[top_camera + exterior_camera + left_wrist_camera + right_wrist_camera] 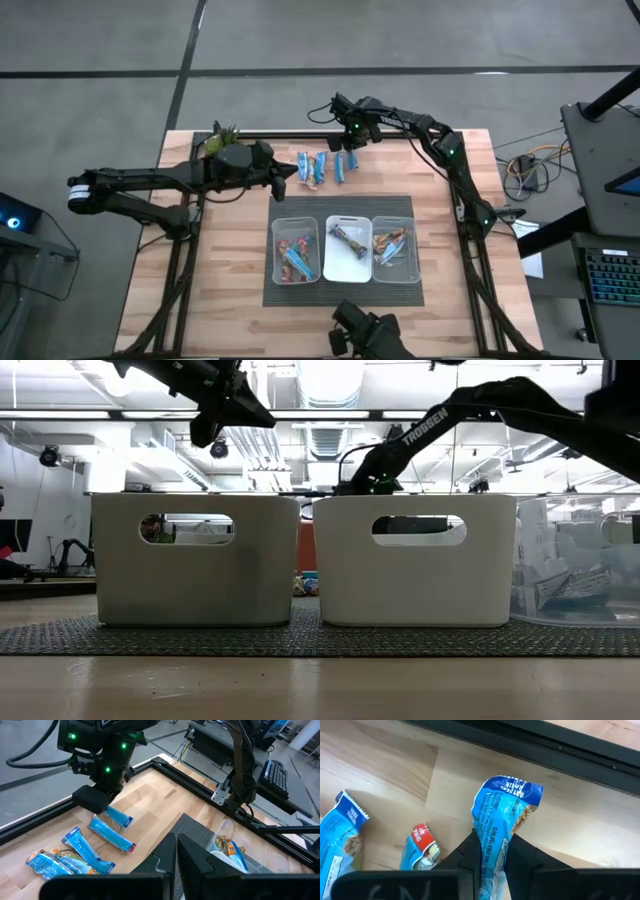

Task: Pick and place Granola Bars by type
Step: Put the blue granola bar into the white bin

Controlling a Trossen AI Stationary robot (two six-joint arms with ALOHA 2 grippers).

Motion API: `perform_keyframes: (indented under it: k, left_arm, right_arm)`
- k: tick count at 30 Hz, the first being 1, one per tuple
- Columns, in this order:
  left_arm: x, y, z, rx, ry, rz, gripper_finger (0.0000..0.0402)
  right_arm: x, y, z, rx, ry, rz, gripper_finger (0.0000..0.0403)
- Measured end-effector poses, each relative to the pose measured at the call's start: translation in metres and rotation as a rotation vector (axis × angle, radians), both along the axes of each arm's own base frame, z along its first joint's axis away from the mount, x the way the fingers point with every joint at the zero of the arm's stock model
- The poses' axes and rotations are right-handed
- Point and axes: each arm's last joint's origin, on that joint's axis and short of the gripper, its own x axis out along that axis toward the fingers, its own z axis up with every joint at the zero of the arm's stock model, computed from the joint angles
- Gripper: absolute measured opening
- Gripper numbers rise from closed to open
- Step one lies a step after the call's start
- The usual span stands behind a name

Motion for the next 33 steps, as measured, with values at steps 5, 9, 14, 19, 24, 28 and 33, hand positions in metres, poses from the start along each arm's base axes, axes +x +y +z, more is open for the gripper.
perform_keyframes:
  k: [5, 9, 14, 19, 24, 28, 33]
  left_arm:
    - [0.0, 0.0, 0.0, 0.0, 0.0, 0.0, 0.0]
    - [0.0, 0.0, 0.0, 0.0, 0.0, 0.0, 0.0]
    - [0.0, 0.0, 0.0, 0.001, 0.001, 0.0, 0.0]
    - [0.0, 0.0, 0.0, 0.001, 0.001, 0.0, 0.0]
    - [0.0, 0.0, 0.0, 0.001, 0.001, 0.0, 0.0]
    - [0.0, 0.0, 0.0, 0.018, 0.007, -0.005, 0.0]
    - [0.0, 0.0, 0.0, 0.022, 0.009, -0.007, 0.0]
  right_arm:
    - [-0.001, 0.001, 0.013, -0.002, 0.006, 0.04, 0.0054]
    - [-0.002, 0.005, 0.035, -0.029, -0.014, 0.063, 0.0054]
    - [-0.008, 0.016, 0.078, -0.101, -0.082, 0.115, 0.0054]
    - [-0.014, 0.04, 0.128, -0.183, -0.163, 0.178, 0.0054]
    - [-0.018, 0.083, 0.175, -0.24, -0.246, 0.259, 0.0054]
    - [-0.018, 0.126, 0.206, -0.274, -0.319, 0.323, 0.0054]
    - [-0.014, 0.179, 0.222, -0.29, -0.333, 0.402, 0.0054]
